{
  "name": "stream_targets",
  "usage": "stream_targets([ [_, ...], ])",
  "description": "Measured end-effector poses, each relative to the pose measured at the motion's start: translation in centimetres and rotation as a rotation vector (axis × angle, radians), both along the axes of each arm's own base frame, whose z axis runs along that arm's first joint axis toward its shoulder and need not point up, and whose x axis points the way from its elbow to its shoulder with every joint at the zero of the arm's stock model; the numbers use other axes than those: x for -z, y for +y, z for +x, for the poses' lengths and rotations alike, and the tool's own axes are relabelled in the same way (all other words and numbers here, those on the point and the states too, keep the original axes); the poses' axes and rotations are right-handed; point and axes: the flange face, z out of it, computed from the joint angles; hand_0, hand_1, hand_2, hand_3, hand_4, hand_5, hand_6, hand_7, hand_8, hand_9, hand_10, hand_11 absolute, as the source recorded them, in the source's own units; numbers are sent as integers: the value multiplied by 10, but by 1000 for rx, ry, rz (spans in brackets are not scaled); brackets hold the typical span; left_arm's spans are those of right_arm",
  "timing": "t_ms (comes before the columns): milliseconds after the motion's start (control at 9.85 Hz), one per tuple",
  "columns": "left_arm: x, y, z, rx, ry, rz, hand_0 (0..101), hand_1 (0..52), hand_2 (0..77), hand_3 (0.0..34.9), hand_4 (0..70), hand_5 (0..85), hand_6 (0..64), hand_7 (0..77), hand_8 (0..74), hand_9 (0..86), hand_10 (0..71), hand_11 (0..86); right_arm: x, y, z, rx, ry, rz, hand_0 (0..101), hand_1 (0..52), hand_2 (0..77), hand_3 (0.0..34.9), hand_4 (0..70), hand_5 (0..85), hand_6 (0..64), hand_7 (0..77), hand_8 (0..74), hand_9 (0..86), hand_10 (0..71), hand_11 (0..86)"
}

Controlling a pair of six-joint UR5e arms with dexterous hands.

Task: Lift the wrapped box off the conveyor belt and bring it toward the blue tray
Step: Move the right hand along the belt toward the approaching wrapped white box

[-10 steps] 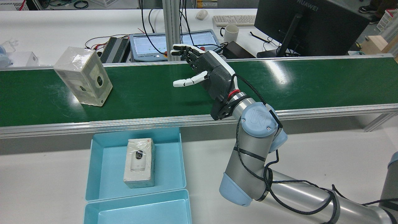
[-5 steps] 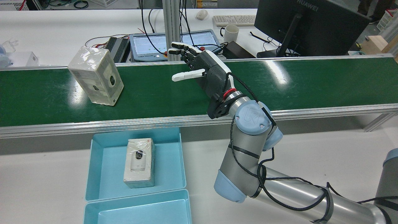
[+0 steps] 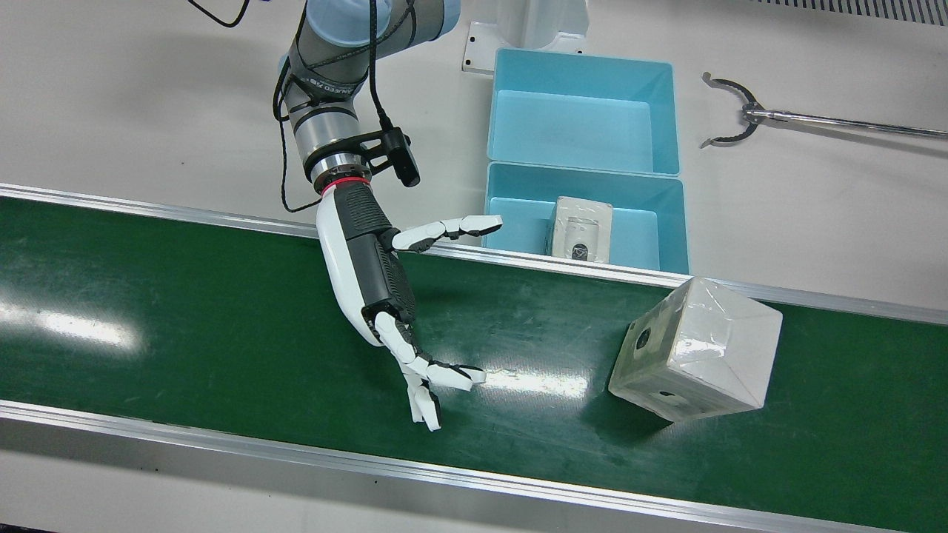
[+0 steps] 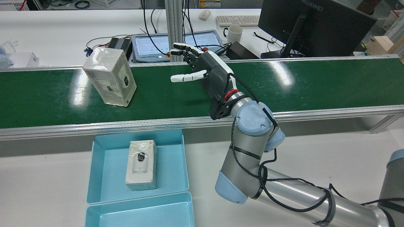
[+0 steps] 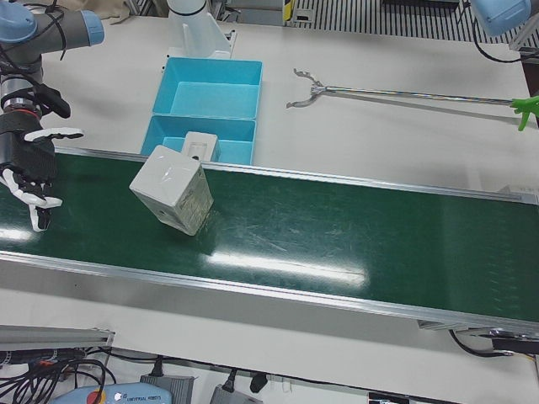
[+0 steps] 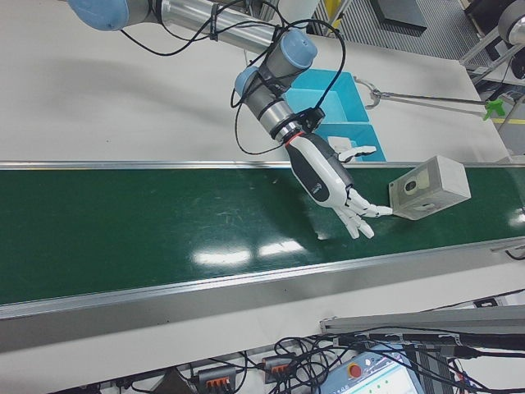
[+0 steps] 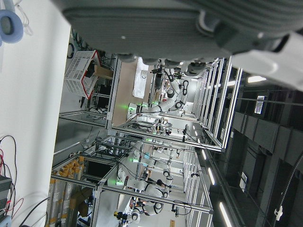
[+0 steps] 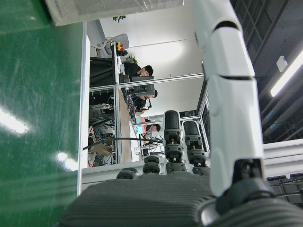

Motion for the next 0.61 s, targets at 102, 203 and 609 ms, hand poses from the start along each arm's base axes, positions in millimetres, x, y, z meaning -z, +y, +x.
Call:
stream_targets([
  [102,0,0,0,0,0,0,0,0,11,0,5,11,0,5,5,0,5,0,1,-1,-1,0,1,-1,503,196,131,1,115,202,87,262,27,71,0,11],
  [203,0,0,0,0,0,0,0,0,11,0,5,11,0,5,5,0,5,0,2,-2,-2,1,1,0,509,196,131,1,115,202,87,262,27,82,0,11],
  [609,0,0,0,0,0,0,0,0,5,0,5,11,0,5,5,5,5,0,1,-1,-8,8,7,-2,515,196,131,1,109,202,87,256,22,82,0,11],
])
